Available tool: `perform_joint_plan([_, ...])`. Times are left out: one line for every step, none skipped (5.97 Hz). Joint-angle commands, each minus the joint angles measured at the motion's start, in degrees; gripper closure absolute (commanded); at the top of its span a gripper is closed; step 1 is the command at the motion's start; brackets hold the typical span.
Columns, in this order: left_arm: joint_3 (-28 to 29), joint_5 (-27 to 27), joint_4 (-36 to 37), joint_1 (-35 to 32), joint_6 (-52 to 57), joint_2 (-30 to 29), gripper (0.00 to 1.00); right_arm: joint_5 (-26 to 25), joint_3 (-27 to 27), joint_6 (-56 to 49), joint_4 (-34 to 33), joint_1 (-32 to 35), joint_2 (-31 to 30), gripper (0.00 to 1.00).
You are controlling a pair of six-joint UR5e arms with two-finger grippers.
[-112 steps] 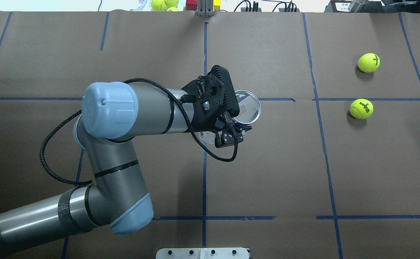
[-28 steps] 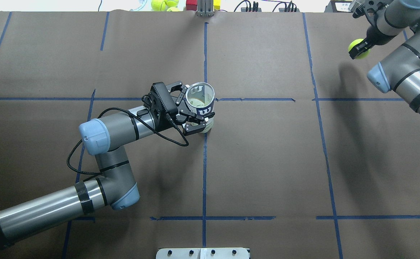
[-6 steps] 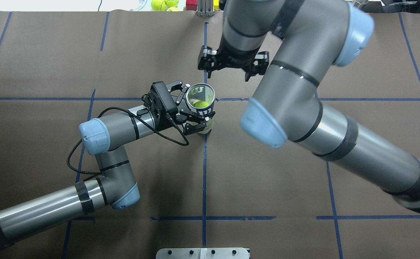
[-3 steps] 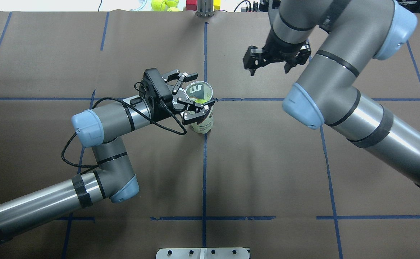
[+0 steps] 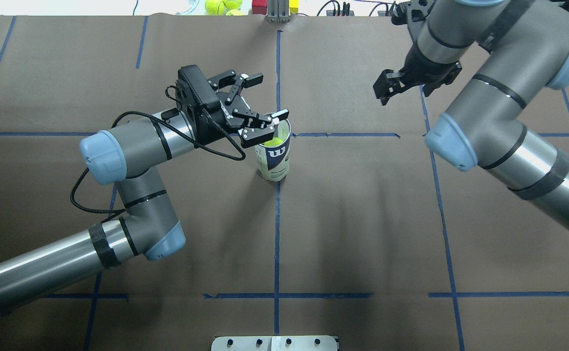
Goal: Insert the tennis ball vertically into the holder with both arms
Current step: 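Open the left gripper off the can while the right gripper withdraws upward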
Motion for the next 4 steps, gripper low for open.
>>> perform_joint_plan([-0.13,-0.11,4.88,-3.54,-0.38,0.19,0.05,2.44,0.02,-11.06,0.28,5.8,-4.74,0.0])
perform_joint_plan([-0.57,-0.46,9.01,-5.55,-0.38,2.72,0.05,3.5,0.02,-15.64,0.36,8.36,-7.29,0.0])
perform_joint_plan([-0.83,-2.9,15.14,-8.18,-0.03,5.18,0.05,3.51,0.11,-20.56,0.45,10.47,-9.93,0.0])
perform_joint_plan([-1.18,-12.75,26.17,-13.34,0.41,5.38,0.05,4.03,0.02,-25.66,0.36,13.36,-11.87,0.0])
